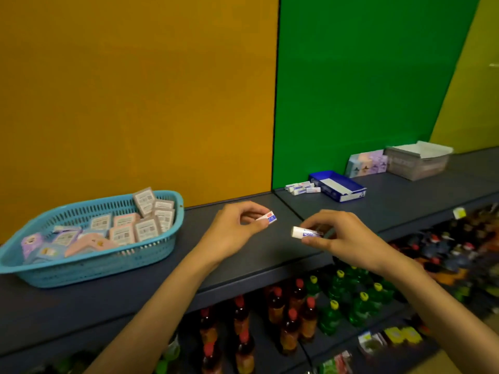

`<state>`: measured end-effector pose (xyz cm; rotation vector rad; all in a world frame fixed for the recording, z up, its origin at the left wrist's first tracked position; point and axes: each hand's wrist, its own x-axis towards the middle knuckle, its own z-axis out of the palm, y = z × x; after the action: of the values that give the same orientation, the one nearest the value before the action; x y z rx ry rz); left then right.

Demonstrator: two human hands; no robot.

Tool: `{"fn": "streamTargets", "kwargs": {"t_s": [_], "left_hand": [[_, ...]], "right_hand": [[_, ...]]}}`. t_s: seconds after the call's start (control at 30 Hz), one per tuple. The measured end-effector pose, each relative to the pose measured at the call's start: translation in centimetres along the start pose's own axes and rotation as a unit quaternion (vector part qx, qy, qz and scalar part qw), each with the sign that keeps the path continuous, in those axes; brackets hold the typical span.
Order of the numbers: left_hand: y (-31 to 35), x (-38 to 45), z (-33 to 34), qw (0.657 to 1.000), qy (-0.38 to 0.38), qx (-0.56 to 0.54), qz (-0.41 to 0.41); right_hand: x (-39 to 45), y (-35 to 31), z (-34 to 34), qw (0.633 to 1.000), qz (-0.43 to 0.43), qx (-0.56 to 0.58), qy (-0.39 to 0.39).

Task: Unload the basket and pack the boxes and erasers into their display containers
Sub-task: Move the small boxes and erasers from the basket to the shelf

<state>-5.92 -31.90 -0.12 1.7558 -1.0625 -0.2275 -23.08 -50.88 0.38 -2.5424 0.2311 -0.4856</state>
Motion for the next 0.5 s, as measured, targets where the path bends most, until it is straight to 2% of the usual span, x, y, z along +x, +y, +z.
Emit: {"fn": "streamTargets", "kwargs": {"t_s": [0.23, 0.5], "left_hand": [[1.2, 2.3, 9.1, 0.999, -0.028, 0.033, -0.023], [-2.0, 8.6, 13.1, 0.995, -0.027, 0.083, -0.047]], "right_hand": [[-4.0, 8.0, -3.1, 0.999, 0.030, -0.014, 0.007], [-1.4, 15.4, -3.8, 0.995, 0.036, -0.093, 0.023]]}}
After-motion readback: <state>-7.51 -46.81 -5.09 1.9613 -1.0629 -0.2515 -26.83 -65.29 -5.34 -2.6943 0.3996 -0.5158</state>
